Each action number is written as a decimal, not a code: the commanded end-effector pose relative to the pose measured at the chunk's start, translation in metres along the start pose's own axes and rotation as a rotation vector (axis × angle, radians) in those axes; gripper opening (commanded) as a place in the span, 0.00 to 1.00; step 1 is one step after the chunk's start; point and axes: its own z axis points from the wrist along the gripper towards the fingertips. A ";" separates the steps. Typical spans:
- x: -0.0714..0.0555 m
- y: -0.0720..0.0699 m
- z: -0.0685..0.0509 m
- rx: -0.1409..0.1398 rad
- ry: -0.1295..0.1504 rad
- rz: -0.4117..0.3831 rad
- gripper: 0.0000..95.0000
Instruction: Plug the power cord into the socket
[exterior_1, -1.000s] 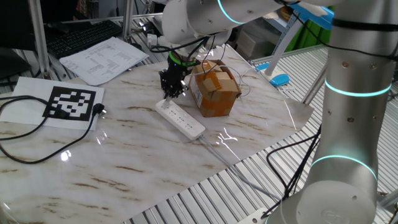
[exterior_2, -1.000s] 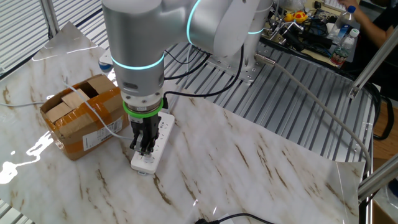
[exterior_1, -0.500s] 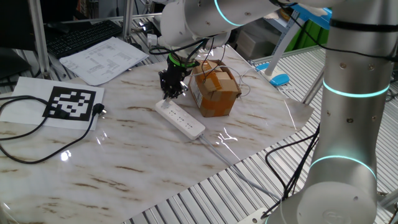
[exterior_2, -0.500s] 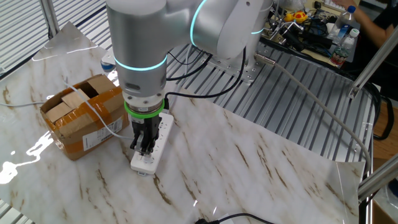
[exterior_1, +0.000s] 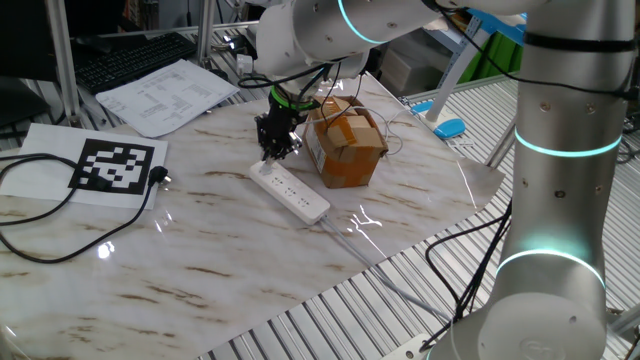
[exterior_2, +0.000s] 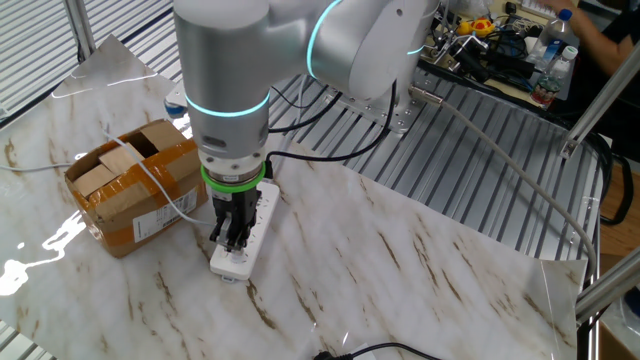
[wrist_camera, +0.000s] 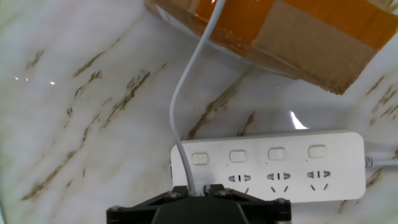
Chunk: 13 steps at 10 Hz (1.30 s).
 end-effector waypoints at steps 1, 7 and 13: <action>0.000 0.000 0.003 -0.005 0.002 0.008 0.00; 0.010 0.006 -0.009 0.021 0.024 -0.021 0.80; 0.052 0.005 -0.073 0.125 0.084 -0.348 0.40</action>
